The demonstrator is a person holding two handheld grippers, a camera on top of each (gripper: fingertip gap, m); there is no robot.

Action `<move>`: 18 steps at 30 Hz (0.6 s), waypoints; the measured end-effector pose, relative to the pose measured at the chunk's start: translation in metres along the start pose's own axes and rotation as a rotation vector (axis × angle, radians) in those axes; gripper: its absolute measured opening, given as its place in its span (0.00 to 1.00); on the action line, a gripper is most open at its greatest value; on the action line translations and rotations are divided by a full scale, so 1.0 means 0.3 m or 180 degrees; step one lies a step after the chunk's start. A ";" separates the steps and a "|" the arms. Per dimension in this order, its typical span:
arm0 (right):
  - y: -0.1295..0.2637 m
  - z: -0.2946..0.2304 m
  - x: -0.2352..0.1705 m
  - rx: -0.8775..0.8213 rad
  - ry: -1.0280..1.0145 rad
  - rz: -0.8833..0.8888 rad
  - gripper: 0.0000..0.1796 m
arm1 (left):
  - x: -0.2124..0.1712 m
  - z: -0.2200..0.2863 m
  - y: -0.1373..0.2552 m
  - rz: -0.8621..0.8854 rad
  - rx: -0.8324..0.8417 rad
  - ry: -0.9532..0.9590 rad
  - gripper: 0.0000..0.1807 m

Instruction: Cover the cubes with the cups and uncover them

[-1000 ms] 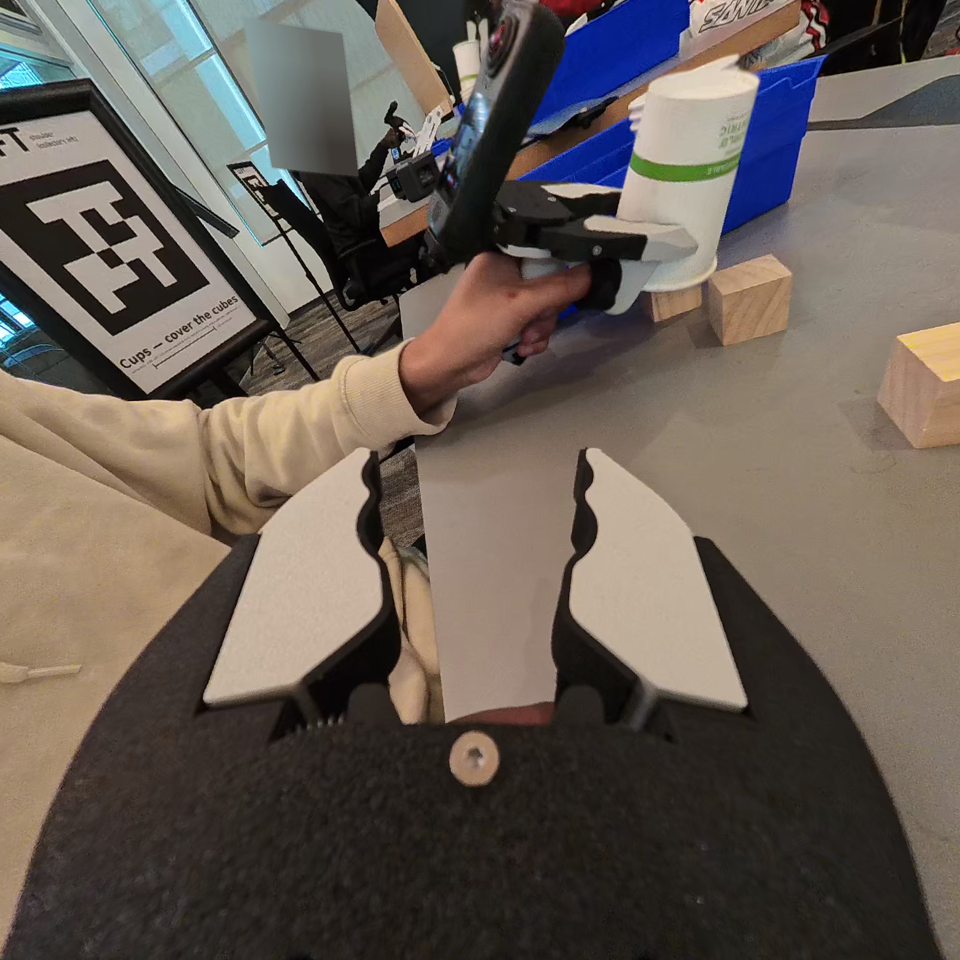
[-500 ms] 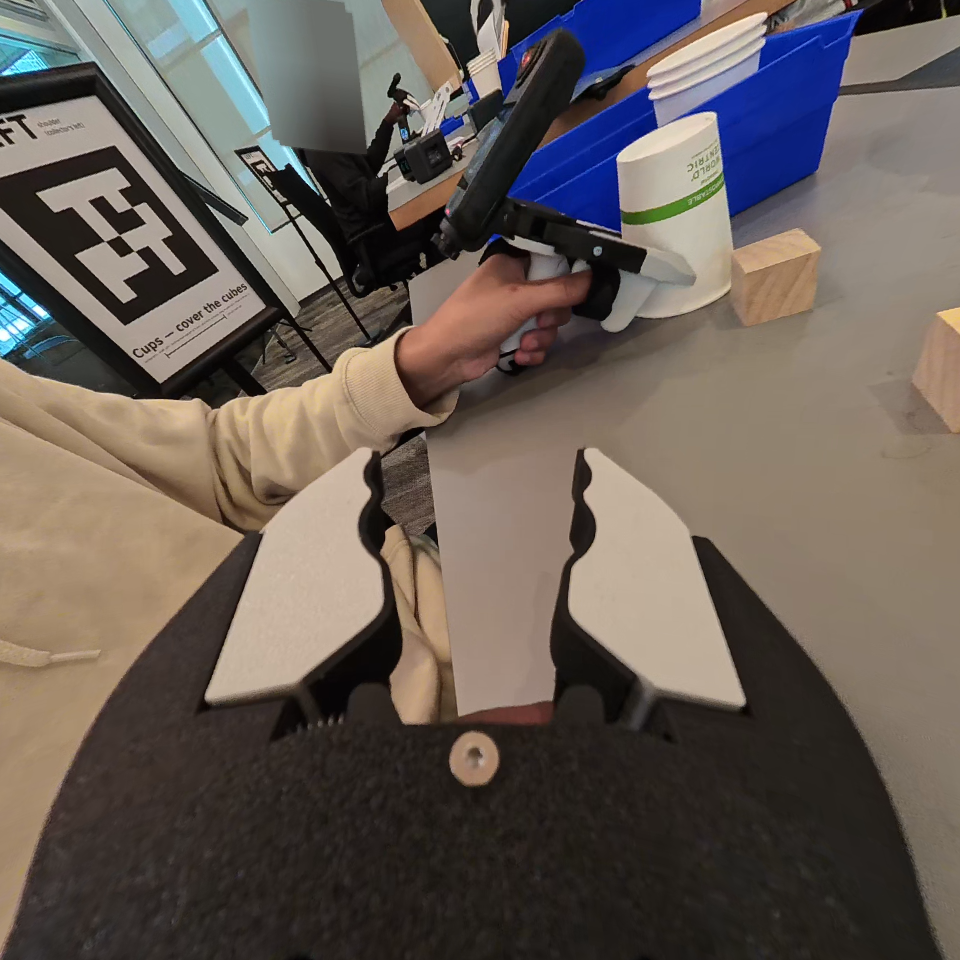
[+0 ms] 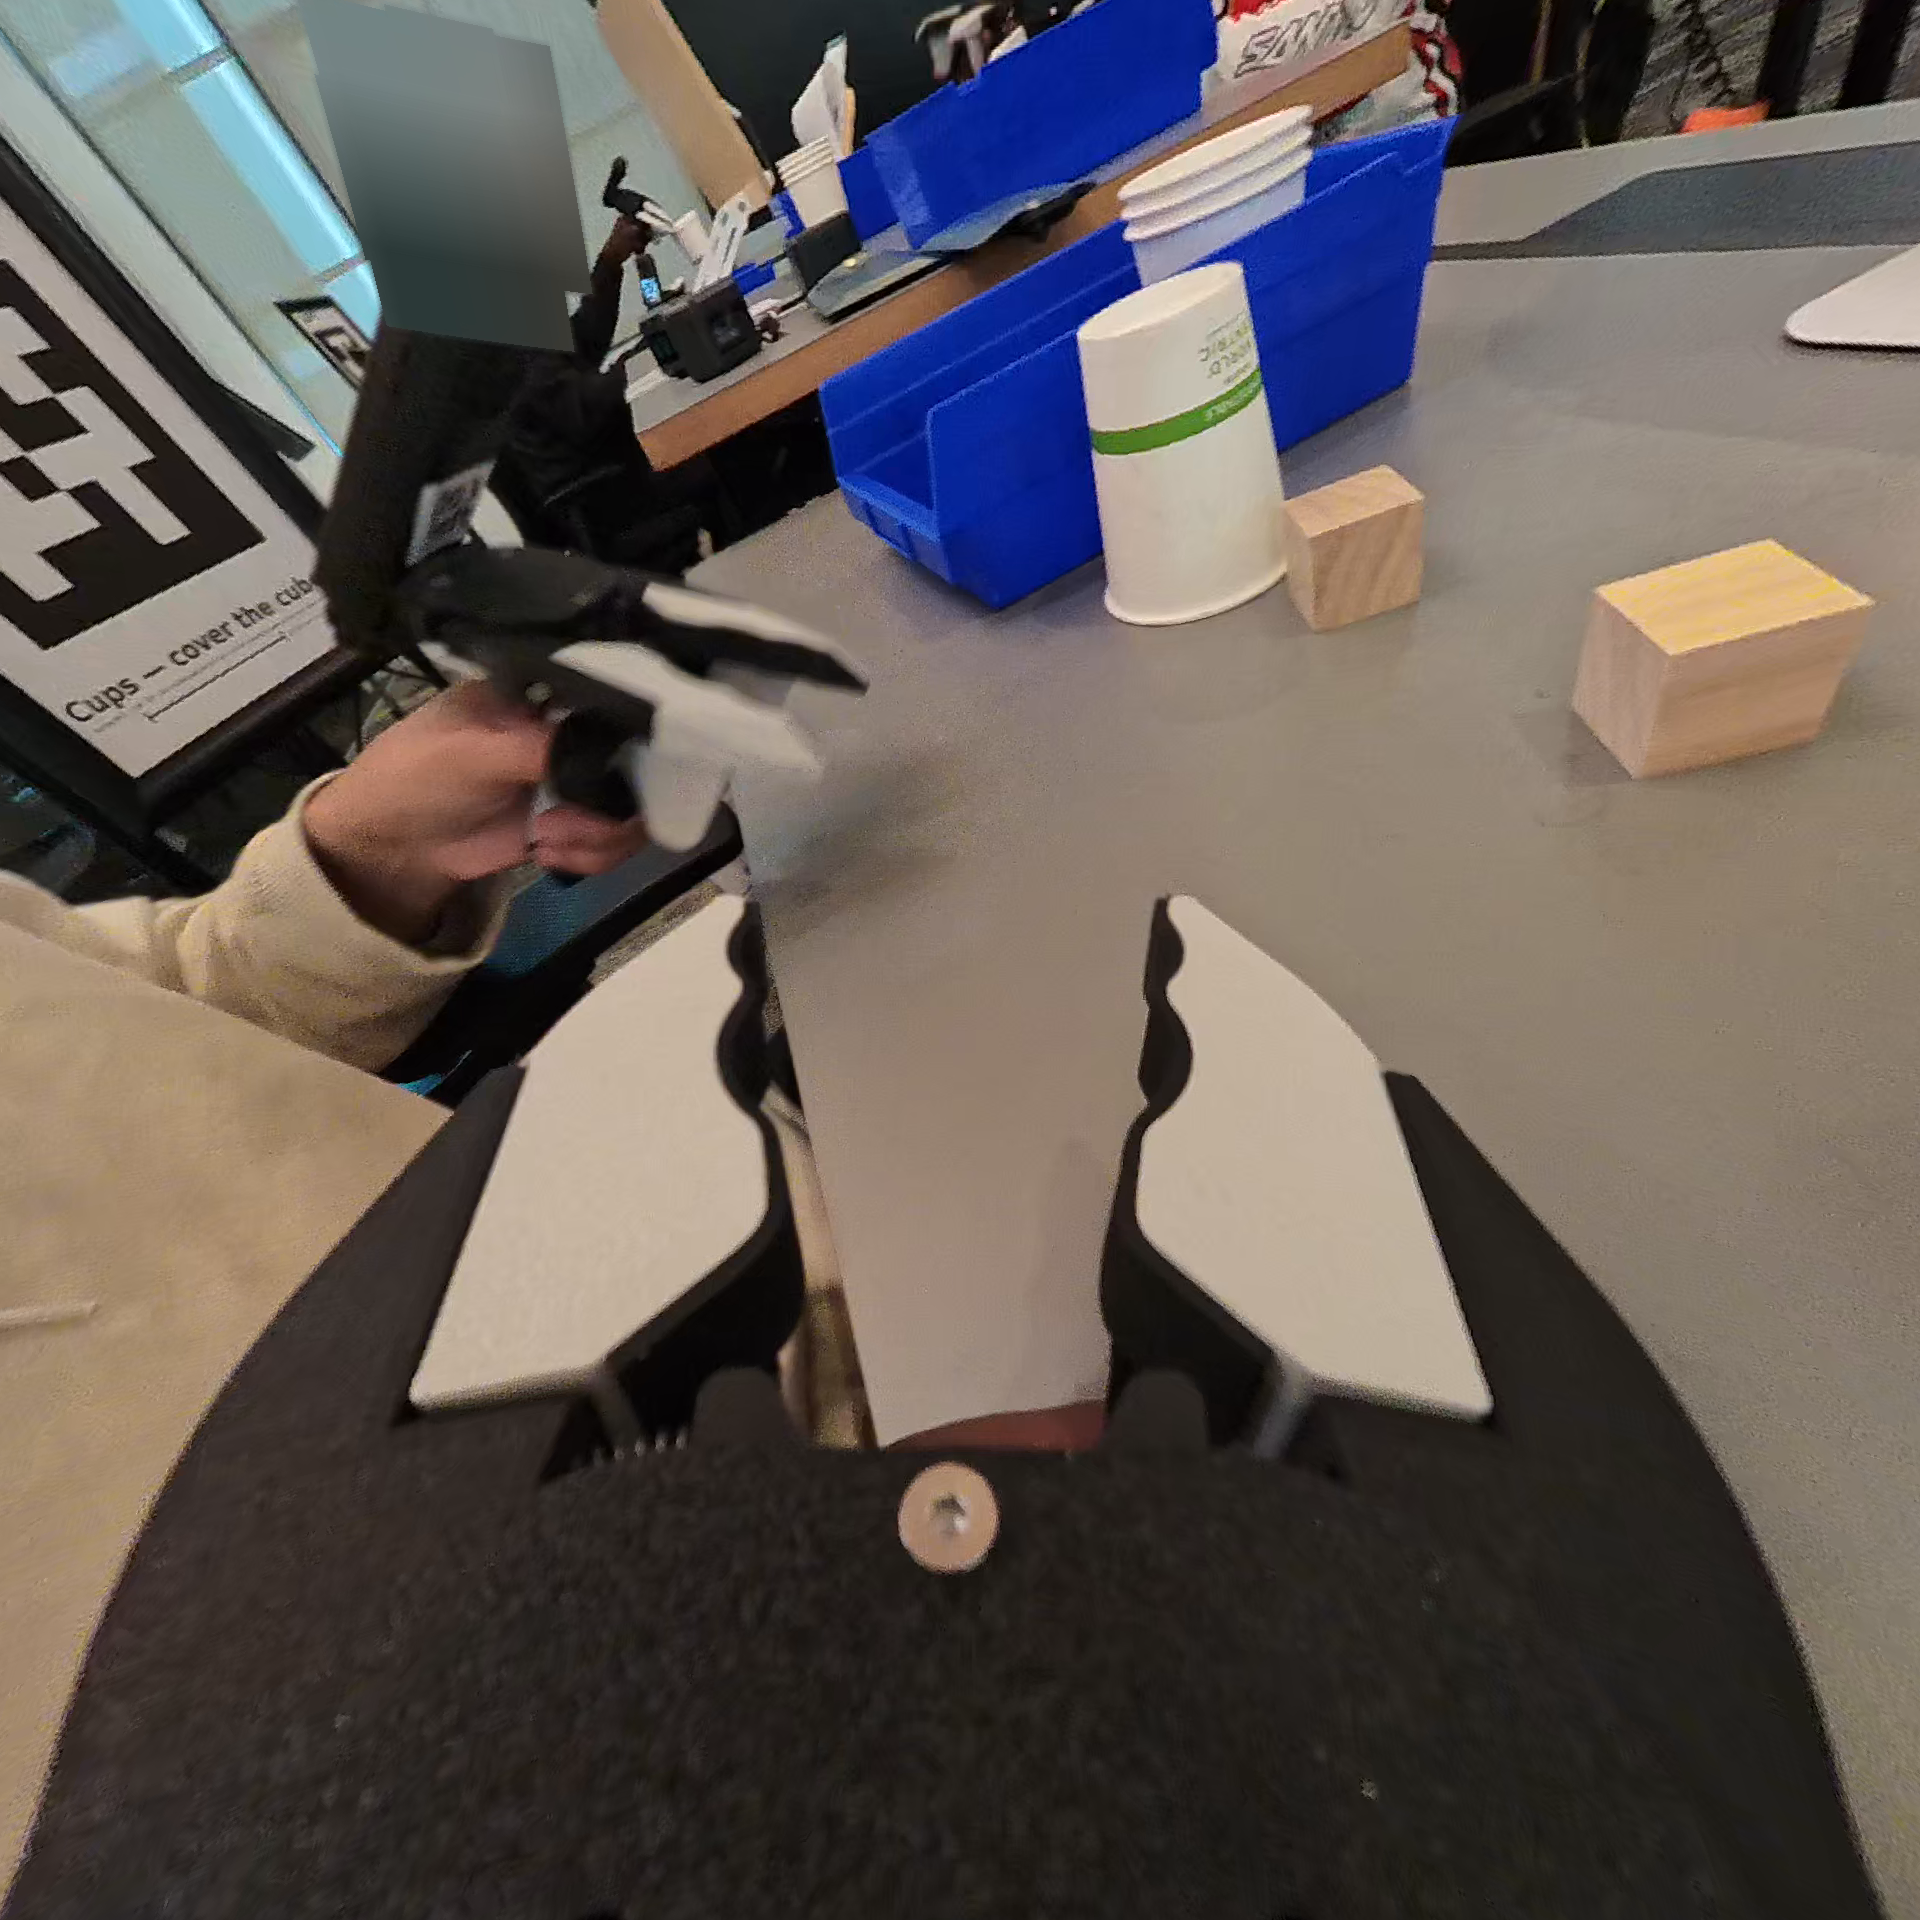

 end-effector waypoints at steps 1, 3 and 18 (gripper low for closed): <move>-0.003 0.003 -0.005 -0.0008 -0.0028 0.0011 0.39 | -0.032 0.035 0.011 -0.0101 -0.0305 -0.0021 0.43; -0.014 0.003 -0.012 0.0038 -0.0081 -0.0020 0.38 | -0.041 0.081 0.037 -0.0205 -0.0784 -0.0157 0.40; -0.022 0.027 -0.039 0.0009 -0.0113 -0.0185 0.37 | 0.770 -0.706 -0.148 -0.1830 0.0475 -0.2093 0.25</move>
Point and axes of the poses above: each gripper's, where its closed fingertips meet, y back along the fingers, x out of its top, z = x × y across the jaws, the point moved 8 cm from there along y, back along the fingers, and after that the axes turned 6 degrees about -z, right-handed, at the moved point
